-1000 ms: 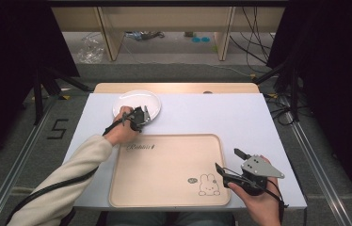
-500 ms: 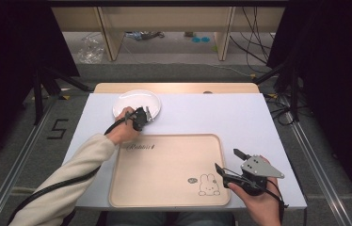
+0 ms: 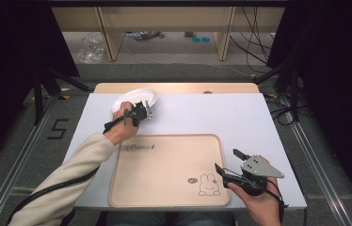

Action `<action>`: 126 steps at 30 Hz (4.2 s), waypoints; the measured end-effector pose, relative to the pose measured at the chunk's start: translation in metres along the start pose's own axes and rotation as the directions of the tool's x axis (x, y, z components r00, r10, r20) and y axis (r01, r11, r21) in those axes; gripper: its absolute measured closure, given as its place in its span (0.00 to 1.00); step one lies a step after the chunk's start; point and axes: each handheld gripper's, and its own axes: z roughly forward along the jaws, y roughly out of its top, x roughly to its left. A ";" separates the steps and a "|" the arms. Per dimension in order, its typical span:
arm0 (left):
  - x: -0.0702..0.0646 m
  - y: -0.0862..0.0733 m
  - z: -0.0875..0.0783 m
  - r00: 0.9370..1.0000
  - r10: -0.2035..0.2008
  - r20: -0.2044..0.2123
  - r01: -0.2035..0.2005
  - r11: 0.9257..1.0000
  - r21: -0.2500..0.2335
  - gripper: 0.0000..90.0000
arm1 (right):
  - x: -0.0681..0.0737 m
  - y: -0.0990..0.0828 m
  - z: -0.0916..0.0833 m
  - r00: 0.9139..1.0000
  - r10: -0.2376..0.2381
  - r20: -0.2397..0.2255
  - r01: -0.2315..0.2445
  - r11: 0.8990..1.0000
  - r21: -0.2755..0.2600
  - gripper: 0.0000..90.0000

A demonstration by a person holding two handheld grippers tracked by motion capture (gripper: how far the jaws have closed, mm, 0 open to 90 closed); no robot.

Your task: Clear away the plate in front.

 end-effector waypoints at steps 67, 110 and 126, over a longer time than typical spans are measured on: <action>-0.022 -0.009 -0.057 0.966 0.214 -0.149 -0.229 0.969 -0.097 0.97 | -0.001 0.000 0.002 1.000 -0.002 0.004 0.002 1.000 -0.022 0.26; -0.036 -0.010 -0.098 0.949 0.248 -0.196 -0.277 0.951 -0.137 0.97 | -0.001 0.000 0.002 1.000 -0.001 0.005 0.001 1.000 -0.022 0.26; -0.043 -0.013 -0.111 0.946 0.252 -0.204 -0.285 0.947 -0.151 0.97 | -0.001 0.000 0.002 1.000 -0.003 0.005 0.003 1.000 -0.021 0.26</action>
